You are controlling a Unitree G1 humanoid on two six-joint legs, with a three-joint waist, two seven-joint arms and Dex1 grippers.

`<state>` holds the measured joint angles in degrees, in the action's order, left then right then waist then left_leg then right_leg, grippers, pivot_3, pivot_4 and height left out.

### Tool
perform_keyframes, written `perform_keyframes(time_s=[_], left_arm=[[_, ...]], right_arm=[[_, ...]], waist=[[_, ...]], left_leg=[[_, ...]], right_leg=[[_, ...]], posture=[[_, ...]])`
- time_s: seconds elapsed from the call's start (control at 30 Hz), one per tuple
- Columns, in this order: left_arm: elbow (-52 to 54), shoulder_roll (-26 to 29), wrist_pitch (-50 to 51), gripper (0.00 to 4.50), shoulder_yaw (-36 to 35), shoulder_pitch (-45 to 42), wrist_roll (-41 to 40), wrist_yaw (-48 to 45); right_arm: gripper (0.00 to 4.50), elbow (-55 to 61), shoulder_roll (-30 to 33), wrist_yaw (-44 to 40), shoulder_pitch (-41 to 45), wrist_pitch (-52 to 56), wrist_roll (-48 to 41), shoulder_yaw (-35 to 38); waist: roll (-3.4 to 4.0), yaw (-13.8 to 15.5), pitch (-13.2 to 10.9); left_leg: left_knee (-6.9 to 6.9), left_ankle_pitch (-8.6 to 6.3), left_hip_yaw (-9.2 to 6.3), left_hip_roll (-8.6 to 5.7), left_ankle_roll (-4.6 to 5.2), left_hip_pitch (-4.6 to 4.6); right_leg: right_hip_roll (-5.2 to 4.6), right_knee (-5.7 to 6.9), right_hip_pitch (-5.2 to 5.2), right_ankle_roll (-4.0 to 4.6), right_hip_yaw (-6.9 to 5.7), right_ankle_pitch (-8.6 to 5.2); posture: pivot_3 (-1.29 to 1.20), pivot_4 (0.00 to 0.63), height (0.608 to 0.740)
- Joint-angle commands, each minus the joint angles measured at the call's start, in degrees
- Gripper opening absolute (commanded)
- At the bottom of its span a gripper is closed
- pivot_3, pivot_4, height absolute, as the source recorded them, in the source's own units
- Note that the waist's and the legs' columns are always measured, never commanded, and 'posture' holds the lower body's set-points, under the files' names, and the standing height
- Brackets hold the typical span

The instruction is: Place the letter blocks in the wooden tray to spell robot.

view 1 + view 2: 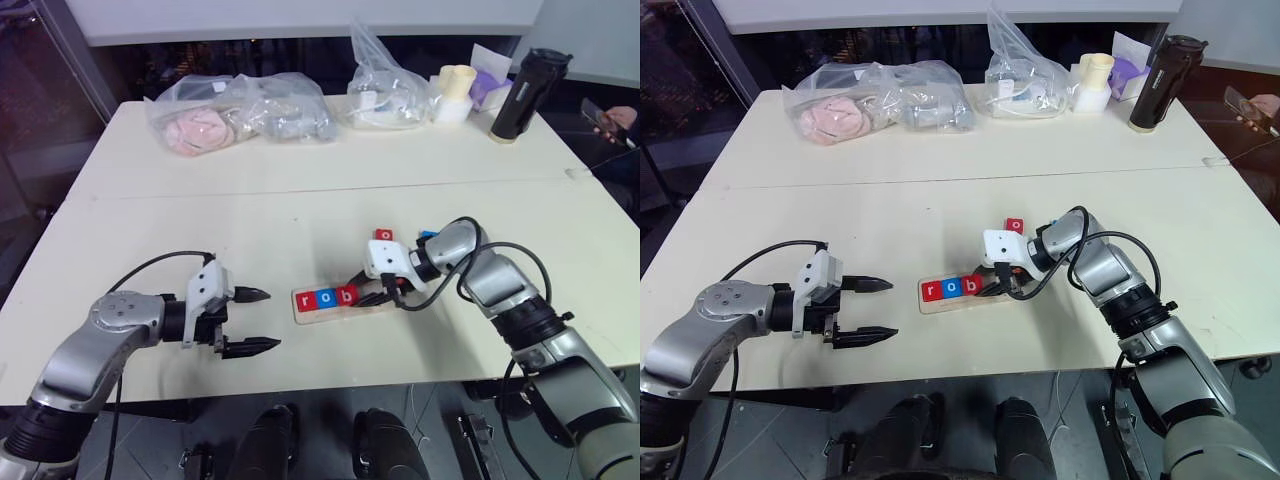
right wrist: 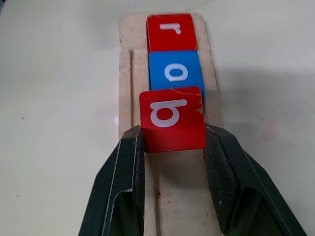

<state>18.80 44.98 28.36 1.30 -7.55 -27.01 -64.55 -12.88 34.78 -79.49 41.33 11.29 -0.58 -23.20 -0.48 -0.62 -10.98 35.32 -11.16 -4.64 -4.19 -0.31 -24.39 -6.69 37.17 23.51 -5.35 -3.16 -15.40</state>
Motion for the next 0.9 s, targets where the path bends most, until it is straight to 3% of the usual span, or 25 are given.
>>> perform_keyframes(time_s=[0.03, 0.4, 0.5, 0.57, 0.6, 0.63, 0.9], left_arm=[[1.7, 0.2, -0.4, 4.50, -0.6, -0.2, -0.9, 0.0], [1.6, -0.1, -0.4, 4.50, -0.4, -0.3, -0.8, 0.2], [1.6, -0.2, -0.4, 4.50, -0.4, -0.4, -0.7, 0.4], [1.5, -0.2, -0.4, 4.50, -0.3, -0.4, -0.7, 0.6], [1.5, -0.2, -0.5, 4.50, -0.3, -0.4, -0.7, 0.6], [1.4, -0.2, -0.5, 4.50, -0.3, -0.4, -0.6, 0.6], [1.1, -0.4, -0.6, 4.50, 0.0, -0.7, -0.5, 0.9]], right_arm=[[1.11, -0.2, -0.3, 0.2, 1.7, -1.3, 0.4, 0.5], [1.11, -2.3, -1.4, 0.6, 3.1, -1.8, 1.1, 0.5], [2.70, -2.4, -1.5, 0.5, 3.2, -1.9, 1.2, 0.5], [3.52, -2.2, -1.6, 0.2, 3.2, -1.8, 1.3, 0.5], [4.25, -1.9, -1.6, 0.1, 3.1, -1.6, 1.2, 0.4], [4.47, -1.5, -1.5, -0.2, 3.2, -1.4, 1.1, 0.5], [4.47, -5.7, -4.6, 6.0, 7.7, 0.5, 0.0, 4.8]], waist=[[0.00, 0.0, 0.0], [0.00, 0.0, 0.0], [0.00, 0.0, 0.0], [0.00, 0.0, 0.0], [0.00, 0.0, 0.0], [0.00, 0.0, 0.0], [0.00, -0.3, 0.0]], left_leg=[[0.00, 0.00, 0.00, 0.00, 0.00, 0.00], [0.01, 0.01, 0.00, 0.00, -0.01, 0.01], [0.01, 0.01, 0.00, 0.00, -0.01, 0.01], [0.02, 0.01, 0.00, 0.00, -0.02, 0.01], [0.02, 0.01, 0.00, 0.00, -0.02, 0.01], [0.02, 0.01, 0.00, 0.00, -0.02, 0.01], [0.02, 0.04, 0.00, 0.01, -0.06, 0.03]], right_leg=[[0.00, 0.00, 0.00, 0.00, 0.00, 0.00], [0.02, 0.04, 0.00, -0.01, 0.00, 0.01], [0.06, 0.04, 0.00, -0.01, 0.00, 0.01], [0.07, 0.04, -0.01, -0.01, 0.00, 0.01], [0.07, 0.04, -0.01, -0.02, 0.00, 0.01], [0.07, 0.04, -0.01, -0.02, 0.00, 0.01], [0.13, 0.10, 0.03, 0.02, 0.02, 0.04]], posture=[[0.00, 0.150, 0.725], [0.00, 0.150, 0.725], [0.00, 0.150, 0.725], [0.00, 0.150, 0.725], [0.00, 0.150, 0.725], [0.00, 0.150, 0.725], [0.00, 0.150, 0.725]])
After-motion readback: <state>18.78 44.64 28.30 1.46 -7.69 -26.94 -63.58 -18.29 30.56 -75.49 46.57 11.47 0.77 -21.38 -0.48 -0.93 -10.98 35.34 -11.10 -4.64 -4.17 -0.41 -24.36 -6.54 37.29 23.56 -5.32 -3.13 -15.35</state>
